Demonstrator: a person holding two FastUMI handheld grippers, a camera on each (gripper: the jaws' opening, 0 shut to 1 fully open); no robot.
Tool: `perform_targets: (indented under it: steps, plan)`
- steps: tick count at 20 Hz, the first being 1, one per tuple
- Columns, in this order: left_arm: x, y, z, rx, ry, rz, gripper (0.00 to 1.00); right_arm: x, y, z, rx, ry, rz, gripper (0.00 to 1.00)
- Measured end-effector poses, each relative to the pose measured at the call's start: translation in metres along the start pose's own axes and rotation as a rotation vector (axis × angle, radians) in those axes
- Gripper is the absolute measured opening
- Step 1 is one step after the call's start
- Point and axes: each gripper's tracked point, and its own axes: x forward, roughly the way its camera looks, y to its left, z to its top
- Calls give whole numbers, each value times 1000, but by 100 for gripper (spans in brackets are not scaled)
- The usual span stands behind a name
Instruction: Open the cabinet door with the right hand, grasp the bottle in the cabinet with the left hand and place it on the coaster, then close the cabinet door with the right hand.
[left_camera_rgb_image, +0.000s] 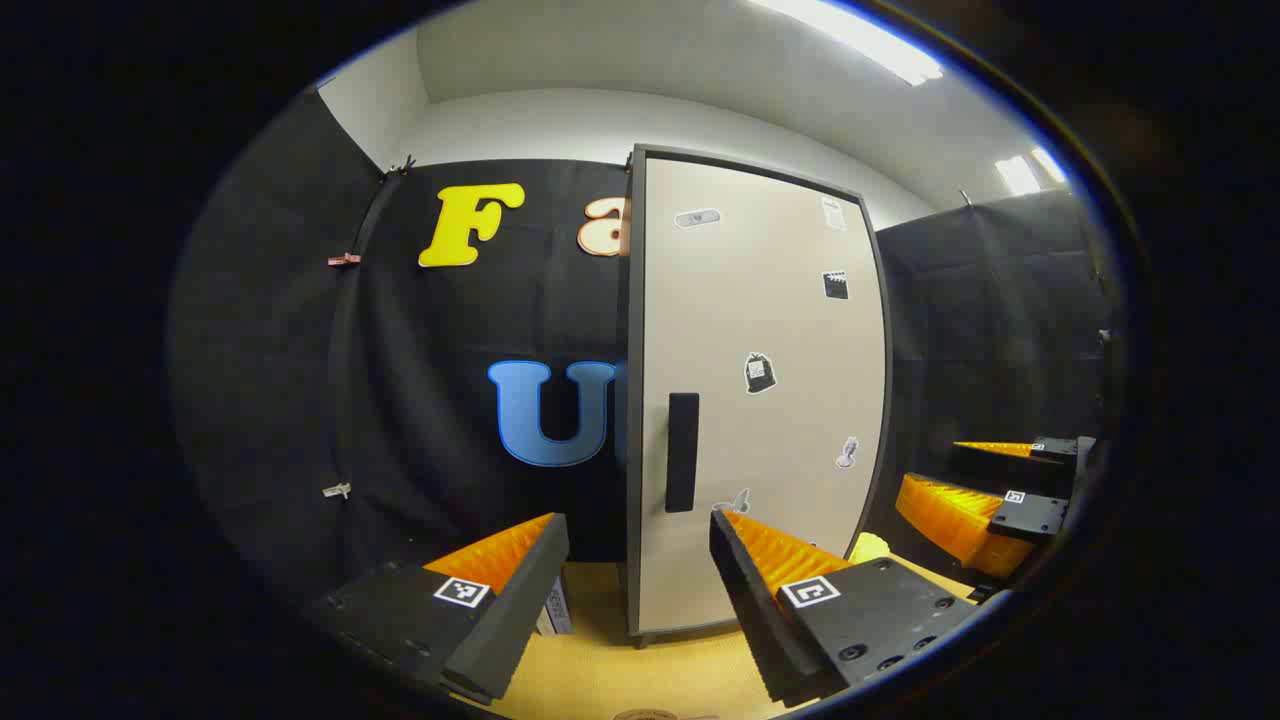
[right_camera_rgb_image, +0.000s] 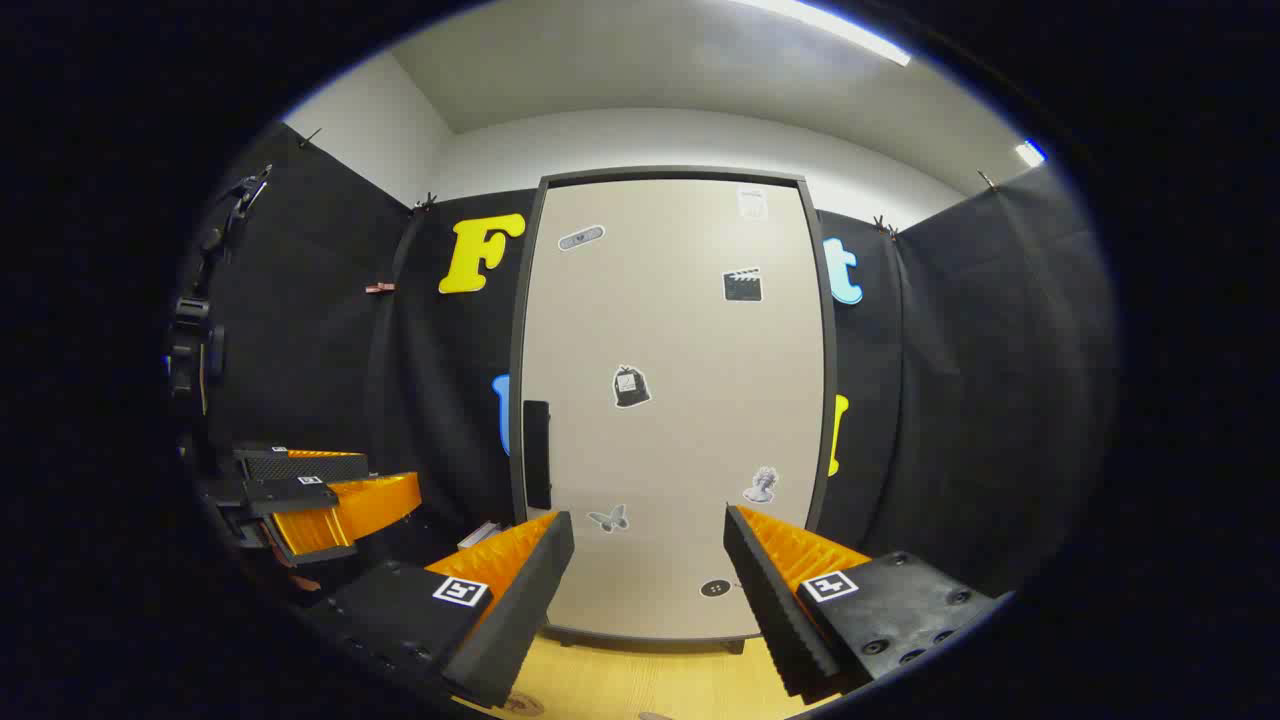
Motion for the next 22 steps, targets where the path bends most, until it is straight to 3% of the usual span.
perform_targets:
  steps: [4, 8, 17, 22]
  plan:
    - [7, 18, -6, 1, 6, -37, 90, 4, 14, -6, -39, 6, -42, 98]
    - [10, 29, -6, -7, 1, -70, 90, 6, 36, -1, 26, -14, -26, 98]
    - [15, 36, -7, -1, -10, -109, 90, 13, 44, -8, 32, -2, -57, 94]
    - [14, 38, -9, -13, -10, -120, 90, 17, 44, -11, 20, 5, -65, 98]
